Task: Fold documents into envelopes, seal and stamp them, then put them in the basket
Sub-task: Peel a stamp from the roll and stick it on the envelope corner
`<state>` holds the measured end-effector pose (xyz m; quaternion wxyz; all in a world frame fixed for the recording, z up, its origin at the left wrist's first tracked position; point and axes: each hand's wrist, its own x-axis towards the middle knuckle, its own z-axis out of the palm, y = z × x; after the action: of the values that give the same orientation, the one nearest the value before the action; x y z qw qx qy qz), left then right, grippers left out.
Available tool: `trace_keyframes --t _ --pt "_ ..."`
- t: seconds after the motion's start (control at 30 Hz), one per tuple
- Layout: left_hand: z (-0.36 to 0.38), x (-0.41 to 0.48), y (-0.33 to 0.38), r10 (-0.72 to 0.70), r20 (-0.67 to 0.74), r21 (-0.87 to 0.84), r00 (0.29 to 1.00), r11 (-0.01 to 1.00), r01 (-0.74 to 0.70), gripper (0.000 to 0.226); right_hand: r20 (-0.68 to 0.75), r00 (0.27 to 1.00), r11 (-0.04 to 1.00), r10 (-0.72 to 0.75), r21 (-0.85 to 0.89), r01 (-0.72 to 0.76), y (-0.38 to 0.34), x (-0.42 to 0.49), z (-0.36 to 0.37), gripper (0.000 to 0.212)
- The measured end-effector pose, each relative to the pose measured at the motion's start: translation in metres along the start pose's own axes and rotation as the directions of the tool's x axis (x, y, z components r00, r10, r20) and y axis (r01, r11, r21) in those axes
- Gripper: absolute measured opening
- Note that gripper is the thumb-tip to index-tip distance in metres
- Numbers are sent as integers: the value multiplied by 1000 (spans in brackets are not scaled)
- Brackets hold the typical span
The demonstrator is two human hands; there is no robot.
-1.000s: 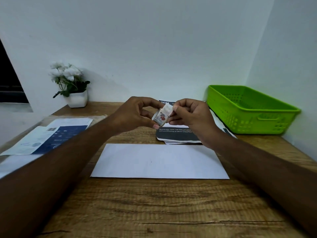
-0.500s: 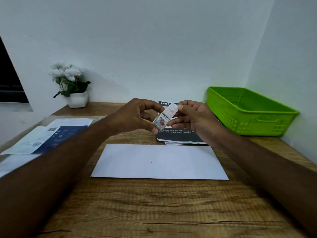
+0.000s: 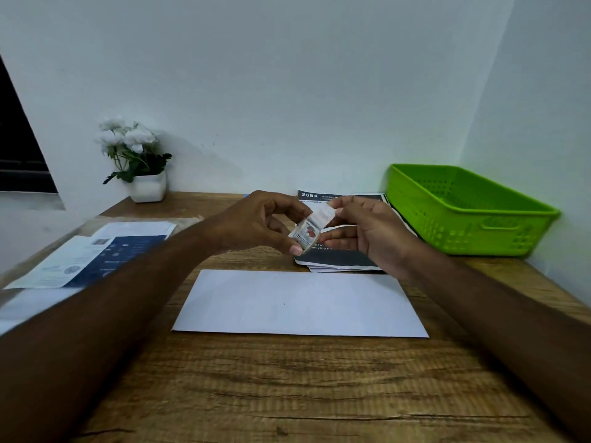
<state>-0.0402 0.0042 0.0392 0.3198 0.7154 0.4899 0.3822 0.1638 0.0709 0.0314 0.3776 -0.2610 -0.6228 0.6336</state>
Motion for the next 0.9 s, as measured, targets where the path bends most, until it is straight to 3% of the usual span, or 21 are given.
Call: trace_keyframes --t 0.27,0.47,0.53,0.7,0.9 --pt "4 1 5 4 -93 233 996 972 18 60 -68 995 989 -72 -130 62 1 -3 0 17" --pt "9 2 -3 297 -187 498 937 850 -170 50 -50 998 989 -45 -141 37 -3 -6 4 22" --pt "10 2 -1 344 -224 547 912 818 -174 48 -52 998 993 -44 -108 39 -3 -6 5 27" --pt "15 3 0 310 -285 517 907 846 -127 50 -60 992 993 -108 -61 104 -2 -8 9 7" --pt "20 4 1 273 -286 418 919 898 -137 54 -50 988 989 -146 -20 145 0 -7 9 23"
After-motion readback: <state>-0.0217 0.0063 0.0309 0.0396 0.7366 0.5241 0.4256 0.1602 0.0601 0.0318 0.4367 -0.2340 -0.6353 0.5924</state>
